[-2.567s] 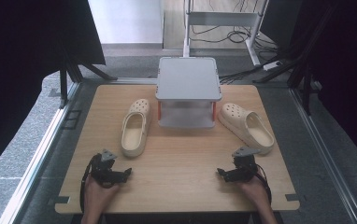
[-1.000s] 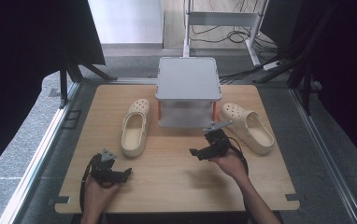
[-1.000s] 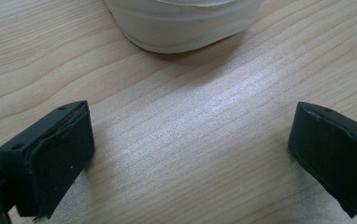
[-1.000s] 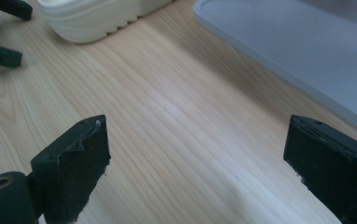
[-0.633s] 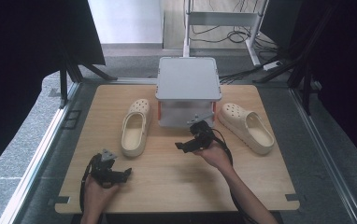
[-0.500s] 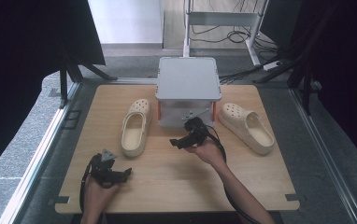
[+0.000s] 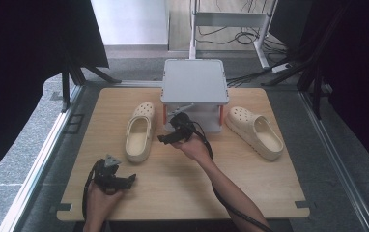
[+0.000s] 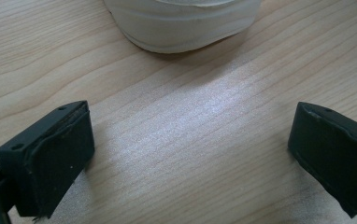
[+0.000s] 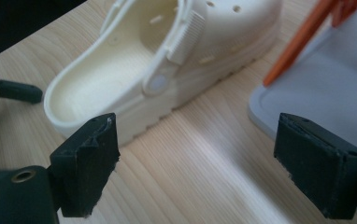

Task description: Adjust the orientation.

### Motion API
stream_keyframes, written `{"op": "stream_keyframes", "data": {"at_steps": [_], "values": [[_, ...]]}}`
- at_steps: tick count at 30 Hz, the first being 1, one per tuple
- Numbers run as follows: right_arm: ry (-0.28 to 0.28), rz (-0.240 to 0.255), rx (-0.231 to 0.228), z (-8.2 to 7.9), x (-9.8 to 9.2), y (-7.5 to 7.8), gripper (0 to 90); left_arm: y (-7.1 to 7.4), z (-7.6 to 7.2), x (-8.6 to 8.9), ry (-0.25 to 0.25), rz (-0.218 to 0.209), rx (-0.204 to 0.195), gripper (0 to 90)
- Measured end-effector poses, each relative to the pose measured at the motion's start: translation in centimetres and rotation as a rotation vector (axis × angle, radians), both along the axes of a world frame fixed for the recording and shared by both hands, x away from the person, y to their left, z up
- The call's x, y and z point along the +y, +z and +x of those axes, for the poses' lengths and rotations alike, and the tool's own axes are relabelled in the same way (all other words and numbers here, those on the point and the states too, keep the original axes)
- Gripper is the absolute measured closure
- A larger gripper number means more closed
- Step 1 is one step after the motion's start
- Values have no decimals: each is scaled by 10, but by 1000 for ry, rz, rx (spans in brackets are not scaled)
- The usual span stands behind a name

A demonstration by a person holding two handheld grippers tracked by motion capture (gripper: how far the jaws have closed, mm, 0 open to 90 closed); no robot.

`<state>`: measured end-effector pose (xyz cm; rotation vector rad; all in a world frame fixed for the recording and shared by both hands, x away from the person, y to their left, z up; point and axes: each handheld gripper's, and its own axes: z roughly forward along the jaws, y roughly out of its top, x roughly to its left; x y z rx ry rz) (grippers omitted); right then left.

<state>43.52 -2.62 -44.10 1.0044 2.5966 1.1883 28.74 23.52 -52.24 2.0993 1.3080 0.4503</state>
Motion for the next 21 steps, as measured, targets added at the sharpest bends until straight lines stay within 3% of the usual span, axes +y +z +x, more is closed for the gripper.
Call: {"op": "stream_keyframes", "data": {"at_steps": [6,9,11,17,21], "values": [[-6,-3,33,9,34,-1,204,0,0,0,-1,0,0,3],[-14,-7,35,11,41,-2,226,0,0,0,-3,-2,1,2],[-46,-32,39,16,56,-4,267,0,0,0,-5,0,0,2],[-96,-78,50,24,74,-11,296,0,0,0,-8,0,0,2],[-126,-78,76,31,86,-19,307,0,0,0,-11,0,0,3]]}}
